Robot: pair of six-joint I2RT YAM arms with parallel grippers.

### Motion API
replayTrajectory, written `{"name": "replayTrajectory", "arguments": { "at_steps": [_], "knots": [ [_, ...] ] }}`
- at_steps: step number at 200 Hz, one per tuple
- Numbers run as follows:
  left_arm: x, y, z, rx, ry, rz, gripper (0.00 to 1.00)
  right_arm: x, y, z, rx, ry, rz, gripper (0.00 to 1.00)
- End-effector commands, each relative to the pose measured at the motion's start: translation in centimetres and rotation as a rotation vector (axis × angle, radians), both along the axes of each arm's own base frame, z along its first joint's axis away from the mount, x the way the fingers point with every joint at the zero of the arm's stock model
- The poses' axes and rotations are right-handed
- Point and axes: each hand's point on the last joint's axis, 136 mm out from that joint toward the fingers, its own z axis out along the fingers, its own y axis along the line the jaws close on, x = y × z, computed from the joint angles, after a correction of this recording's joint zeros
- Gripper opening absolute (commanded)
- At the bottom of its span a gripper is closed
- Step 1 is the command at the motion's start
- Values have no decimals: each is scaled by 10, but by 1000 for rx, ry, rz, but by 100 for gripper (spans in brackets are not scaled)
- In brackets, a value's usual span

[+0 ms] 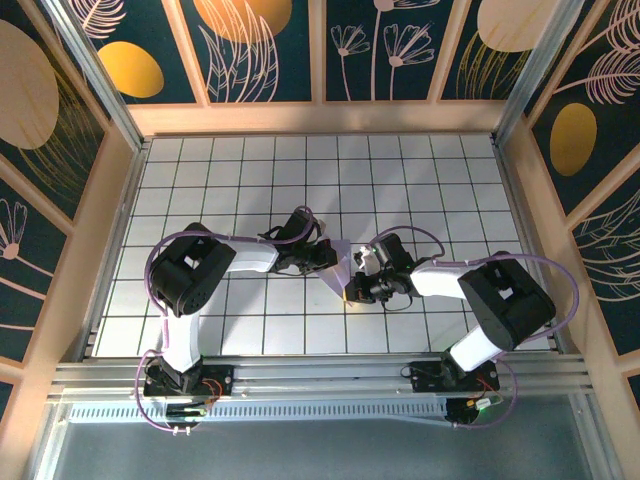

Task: Fold a paper plane with a square sheet of paper (fold left side to right side)
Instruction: Fourth fold the wing at the center of the table.

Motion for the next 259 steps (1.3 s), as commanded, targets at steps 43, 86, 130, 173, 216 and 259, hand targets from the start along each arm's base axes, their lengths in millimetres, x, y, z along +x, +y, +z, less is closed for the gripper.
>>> {"name": "replayTrajectory", "arguments": {
  "at_steps": [43,86,130,173,216,259],
  "knots": [
    [-18,31,-46,170,97,25,4,-31,-13,-11,-53,73,39,0],
    [-18,31,-46,168,96,25,4,-35,-15,-13,-60,80,41,0],
    [-18,31,-47,169,96,25,4,-37,-17,-14,-67,84,38,0],
    [-18,31,-47,170,97,24,4,-39,-19,-16,-75,89,35,0],
    [-18,31,-48,171,98,25,4,-42,-21,-16,-77,95,36,0],
    [-18,31,-48,171,98,23,4,-45,-23,-16,-81,99,35,0]
  ]
}}
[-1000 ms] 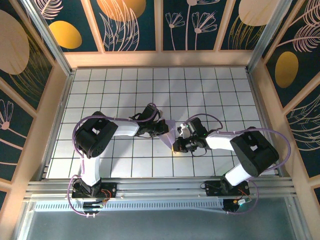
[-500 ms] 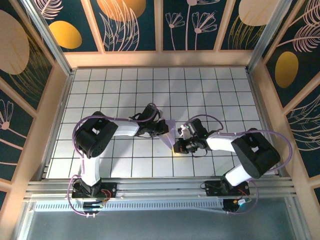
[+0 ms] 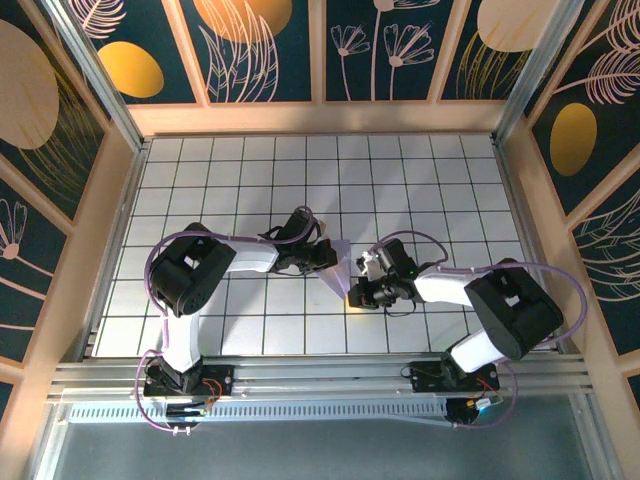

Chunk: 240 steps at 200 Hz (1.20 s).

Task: Fold a paper plane with a square sheet of paper (fold left side to right side)
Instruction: Fourth fold the wing at the center of the table.

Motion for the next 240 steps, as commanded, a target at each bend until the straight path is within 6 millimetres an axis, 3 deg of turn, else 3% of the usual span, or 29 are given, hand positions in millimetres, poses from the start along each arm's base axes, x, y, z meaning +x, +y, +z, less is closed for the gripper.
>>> {"name": "replayTrajectory", "arguments": {
  "at_steps": [1,60,121,186,240],
  "knots": [
    [-18,31,-48,170,97,23,4,-29,-16,-16,-73,92,24,0],
    [-18,30,-48,170,99,22,4,-29,-16,-5,-65,77,31,0],
    [-18,30,-48,173,99,19,4,9,0,61,89,-80,9,0],
    [-18,30,-48,173,101,20,4,47,17,42,63,-118,-39,0],
    [-18,31,-48,174,101,20,4,54,18,23,24,-98,-47,0]
  ]
}}
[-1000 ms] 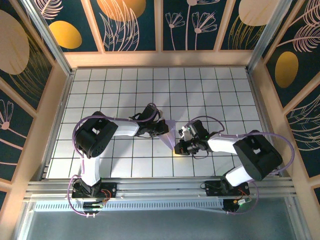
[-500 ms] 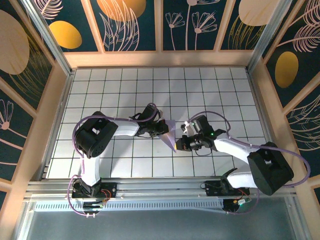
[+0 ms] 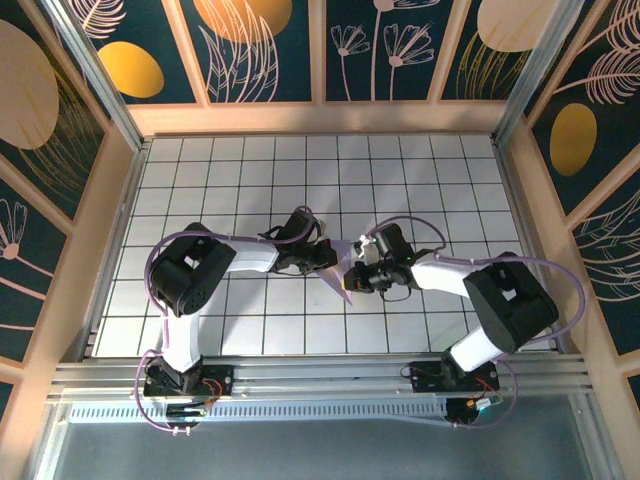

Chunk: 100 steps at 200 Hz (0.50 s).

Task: Fold a paper plane with a square sheet of paper (fold left side to right side)
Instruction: Fourth fold the wing at the center of the table.

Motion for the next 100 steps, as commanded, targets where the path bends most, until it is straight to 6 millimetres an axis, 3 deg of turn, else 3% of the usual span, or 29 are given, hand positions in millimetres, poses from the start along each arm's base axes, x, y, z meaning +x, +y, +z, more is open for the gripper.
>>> {"name": "replayTrajectory", "arguments": {
  "at_steps": [1,100],
  "knots": [
    [-18,31,-47,172,97,20,4,12,5,1,-1,-32,-11,0],
    [-18,31,-46,170,93,21,4,-11,-11,-34,-96,66,-7,0]
  ]
}}
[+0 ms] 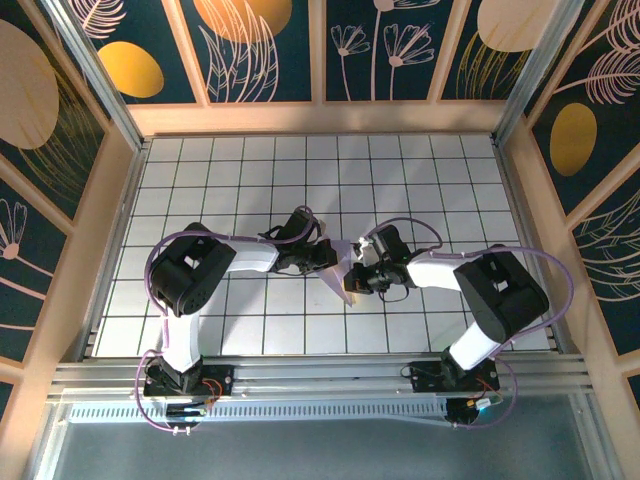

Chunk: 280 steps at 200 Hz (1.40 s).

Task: Fold a paper plane with a square sheet of paper (fold left side to right side)
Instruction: Fourth fold the wing at the center of the table.

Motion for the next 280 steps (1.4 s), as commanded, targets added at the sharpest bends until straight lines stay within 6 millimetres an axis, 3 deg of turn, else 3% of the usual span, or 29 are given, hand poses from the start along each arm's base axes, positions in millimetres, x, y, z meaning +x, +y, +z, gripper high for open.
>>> {"name": "replayTrajectory", "arguments": {
  "at_steps": [1,56,88,133,155,192,224,280],
  "knots": [
    [-18,31,-46,170,92,20,4,-13,-9,-17,-55,42,3,0],
    [-2,17,-27,127,45,19,5,-29,-20,-32,-106,88,3,0],
    [12,7,1,93,-23,12,9,-31,-32,-44,-177,96,-10,0],
    [9,21,38,71,-106,58,6,-22,-43,-50,-236,51,-54,0],
    [-10,19,37,-16,-72,49,4,-25,-46,-58,-266,63,-46,0],
    [-27,-1,33,-99,-38,-2,4,-26,-49,-63,-287,69,-50,0],
    [-30,-14,28,-132,-23,-18,3,-26,-50,-64,-297,74,-53,0],
    [-25,-15,12,-97,-13,-12,3,-27,-51,-65,-310,81,-50,0]
  ]
}}
